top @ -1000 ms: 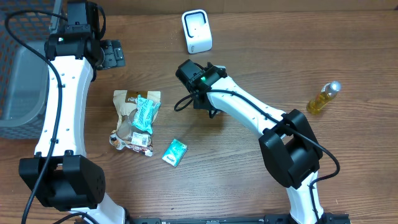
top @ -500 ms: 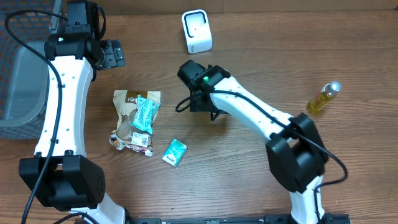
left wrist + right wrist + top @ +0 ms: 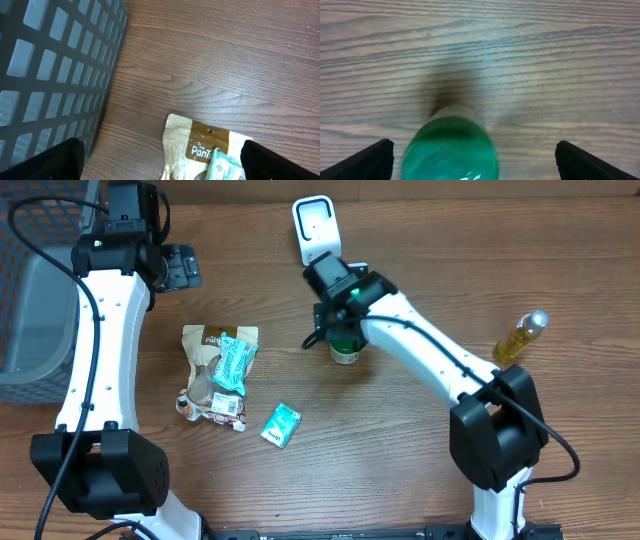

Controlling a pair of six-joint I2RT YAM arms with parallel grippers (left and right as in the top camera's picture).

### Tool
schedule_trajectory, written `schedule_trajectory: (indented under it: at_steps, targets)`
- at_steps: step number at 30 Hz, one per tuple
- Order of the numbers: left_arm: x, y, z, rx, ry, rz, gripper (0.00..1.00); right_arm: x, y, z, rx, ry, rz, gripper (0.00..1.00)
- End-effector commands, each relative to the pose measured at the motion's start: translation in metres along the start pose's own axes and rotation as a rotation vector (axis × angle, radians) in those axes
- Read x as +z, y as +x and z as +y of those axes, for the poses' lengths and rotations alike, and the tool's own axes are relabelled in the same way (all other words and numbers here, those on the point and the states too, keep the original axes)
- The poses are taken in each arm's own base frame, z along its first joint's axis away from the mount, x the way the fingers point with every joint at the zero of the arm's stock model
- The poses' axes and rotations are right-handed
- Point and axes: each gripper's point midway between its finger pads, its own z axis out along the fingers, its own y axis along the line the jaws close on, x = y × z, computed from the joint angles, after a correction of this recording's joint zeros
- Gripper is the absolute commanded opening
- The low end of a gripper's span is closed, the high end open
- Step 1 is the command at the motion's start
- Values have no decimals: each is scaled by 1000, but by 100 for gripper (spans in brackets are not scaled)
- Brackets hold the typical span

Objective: Scan the item barcode
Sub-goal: 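Grasp the green-lidded jar by its lid with the right gripper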

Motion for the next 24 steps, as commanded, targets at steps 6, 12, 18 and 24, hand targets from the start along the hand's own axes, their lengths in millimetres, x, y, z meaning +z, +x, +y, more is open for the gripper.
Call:
schedule_trajectory:
  at_steps: [6,12,18,24]
  targets:
    - [-11,-8,1,8,0,-35,100,20,20,24,-165,-244,154,100]
    - [-11,-8,1,8,0,-35,100,20,23,24,-158,-239,167,90]
    - [-11,-8,1,8,0,-35,99,21,16,27,-155,-247,138,87]
    - [-11,-8,1,8,0,-35,99,20,23,24,-158,-236,166,73]
